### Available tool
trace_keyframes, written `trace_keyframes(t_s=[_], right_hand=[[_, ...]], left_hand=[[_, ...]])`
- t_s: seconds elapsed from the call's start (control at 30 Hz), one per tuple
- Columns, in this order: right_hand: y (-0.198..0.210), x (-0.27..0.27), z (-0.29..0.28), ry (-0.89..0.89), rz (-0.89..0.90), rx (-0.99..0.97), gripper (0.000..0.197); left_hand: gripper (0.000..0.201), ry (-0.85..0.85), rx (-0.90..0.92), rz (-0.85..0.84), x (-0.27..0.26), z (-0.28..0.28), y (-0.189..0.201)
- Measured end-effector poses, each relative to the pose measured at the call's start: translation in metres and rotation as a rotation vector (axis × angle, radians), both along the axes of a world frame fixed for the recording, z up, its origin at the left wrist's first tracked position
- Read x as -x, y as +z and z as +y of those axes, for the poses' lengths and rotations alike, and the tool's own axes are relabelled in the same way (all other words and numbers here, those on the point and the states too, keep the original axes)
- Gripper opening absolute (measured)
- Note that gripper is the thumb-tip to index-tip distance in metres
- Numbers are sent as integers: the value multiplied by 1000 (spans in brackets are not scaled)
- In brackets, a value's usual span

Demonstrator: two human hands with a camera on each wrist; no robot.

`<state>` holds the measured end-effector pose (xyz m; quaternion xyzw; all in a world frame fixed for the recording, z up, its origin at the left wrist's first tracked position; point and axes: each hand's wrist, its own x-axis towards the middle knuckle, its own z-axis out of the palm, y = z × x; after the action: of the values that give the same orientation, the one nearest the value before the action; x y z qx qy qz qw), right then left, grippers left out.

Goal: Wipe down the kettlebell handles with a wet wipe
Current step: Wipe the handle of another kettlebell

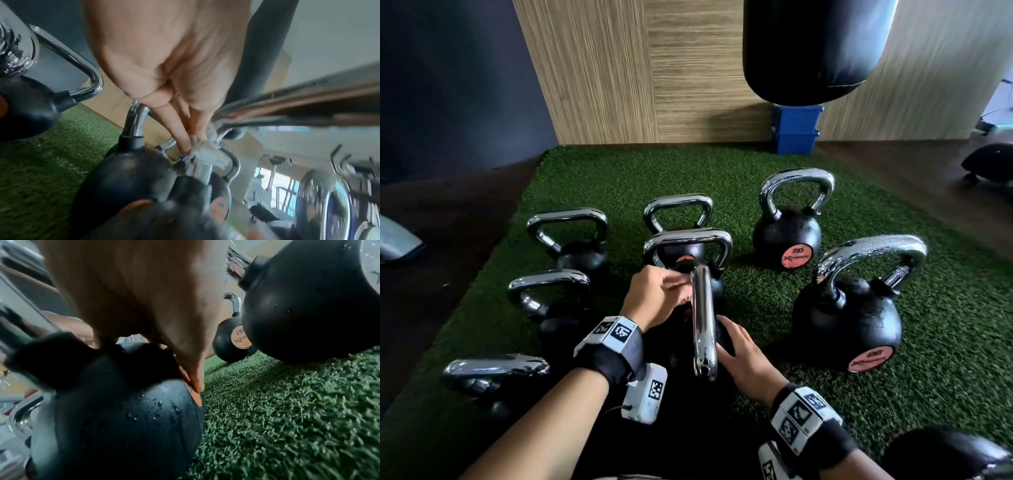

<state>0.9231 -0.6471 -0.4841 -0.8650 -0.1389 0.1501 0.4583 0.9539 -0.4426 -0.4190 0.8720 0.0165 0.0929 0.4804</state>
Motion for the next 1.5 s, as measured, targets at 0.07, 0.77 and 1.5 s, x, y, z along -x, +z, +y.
trace_keyframes(t_s=[0.07, 0.77, 1.5], right_hand=[[-2, 0, 0, -8, 9, -31, 73], [-3, 5, 1, -24, 56, -127, 70], [-5, 6, 1, -20, 10, -139, 69]], left_hand=[[17, 12, 144, -39, -2, -2, 1], [15, -140, 621, 178, 24, 5, 30], [21, -476, 150, 177, 86, 7, 25]])
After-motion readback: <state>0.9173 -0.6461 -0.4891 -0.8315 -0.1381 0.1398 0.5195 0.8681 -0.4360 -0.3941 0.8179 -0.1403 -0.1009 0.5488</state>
